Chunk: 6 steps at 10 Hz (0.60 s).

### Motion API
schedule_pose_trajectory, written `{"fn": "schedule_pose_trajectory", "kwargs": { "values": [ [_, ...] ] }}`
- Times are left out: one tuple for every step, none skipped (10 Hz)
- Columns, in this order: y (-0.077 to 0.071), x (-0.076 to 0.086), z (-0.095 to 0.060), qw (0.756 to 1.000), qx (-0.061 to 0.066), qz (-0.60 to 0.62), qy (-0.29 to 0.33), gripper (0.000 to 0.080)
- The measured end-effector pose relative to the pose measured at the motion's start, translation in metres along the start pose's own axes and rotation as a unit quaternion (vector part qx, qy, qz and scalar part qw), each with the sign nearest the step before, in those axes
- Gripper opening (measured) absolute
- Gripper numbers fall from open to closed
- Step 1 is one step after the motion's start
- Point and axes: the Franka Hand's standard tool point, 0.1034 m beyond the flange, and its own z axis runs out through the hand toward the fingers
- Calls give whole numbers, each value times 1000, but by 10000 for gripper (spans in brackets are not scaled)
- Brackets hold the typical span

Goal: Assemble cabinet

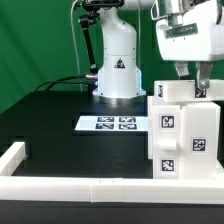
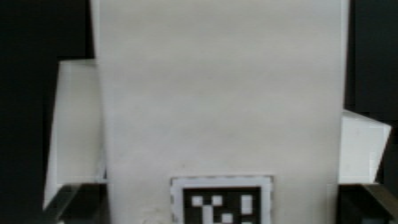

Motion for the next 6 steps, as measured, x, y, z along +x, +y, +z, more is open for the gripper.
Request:
{"fn": "schedule_pose_trajectory", "kwargs": {
  "values": [
    [0, 0, 0, 1000, 0, 24, -1, 554],
    [0, 0, 0, 1000, 0, 29, -1, 554],
    [0, 0, 0, 998, 0, 60, -5, 554],
    [0, 0, 0, 997, 0, 78, -7, 554],
    [0, 0, 0, 996, 0, 88, -8, 554],
    [0, 0, 0, 996, 0, 94, -9, 554]
  ]
}}
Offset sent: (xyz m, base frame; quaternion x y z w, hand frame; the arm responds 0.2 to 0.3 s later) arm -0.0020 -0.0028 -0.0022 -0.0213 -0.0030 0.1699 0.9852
